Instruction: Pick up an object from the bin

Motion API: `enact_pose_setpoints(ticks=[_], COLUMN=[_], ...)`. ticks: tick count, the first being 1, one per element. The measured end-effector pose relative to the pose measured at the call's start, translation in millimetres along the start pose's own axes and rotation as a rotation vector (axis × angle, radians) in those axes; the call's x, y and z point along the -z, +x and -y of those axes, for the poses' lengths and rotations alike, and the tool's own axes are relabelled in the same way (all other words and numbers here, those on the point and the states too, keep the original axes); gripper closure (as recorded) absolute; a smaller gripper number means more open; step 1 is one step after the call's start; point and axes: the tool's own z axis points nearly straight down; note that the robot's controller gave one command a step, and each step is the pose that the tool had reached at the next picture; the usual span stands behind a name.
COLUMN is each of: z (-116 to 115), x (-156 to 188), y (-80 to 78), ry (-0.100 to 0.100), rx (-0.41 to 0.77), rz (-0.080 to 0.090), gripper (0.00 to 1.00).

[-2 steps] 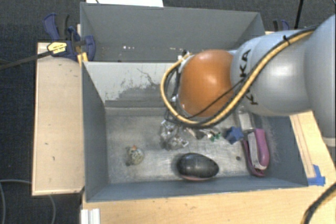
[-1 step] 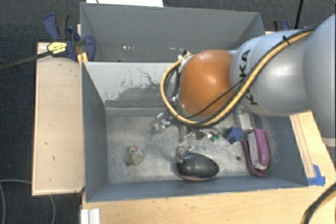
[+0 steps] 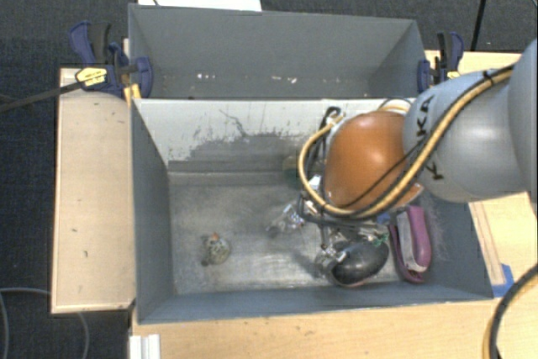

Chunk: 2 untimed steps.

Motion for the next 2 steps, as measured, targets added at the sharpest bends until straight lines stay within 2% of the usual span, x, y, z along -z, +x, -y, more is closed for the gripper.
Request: enact_pose_setpoints(ticks=[1, 2], z=[47, 55], x=[104, 40], y=[35.3, 79.3], ry=[0.007, -0.004], rx=[-0.14, -0.07], rz=[0.0, -0.012], gripper=[0.0, 0.0])
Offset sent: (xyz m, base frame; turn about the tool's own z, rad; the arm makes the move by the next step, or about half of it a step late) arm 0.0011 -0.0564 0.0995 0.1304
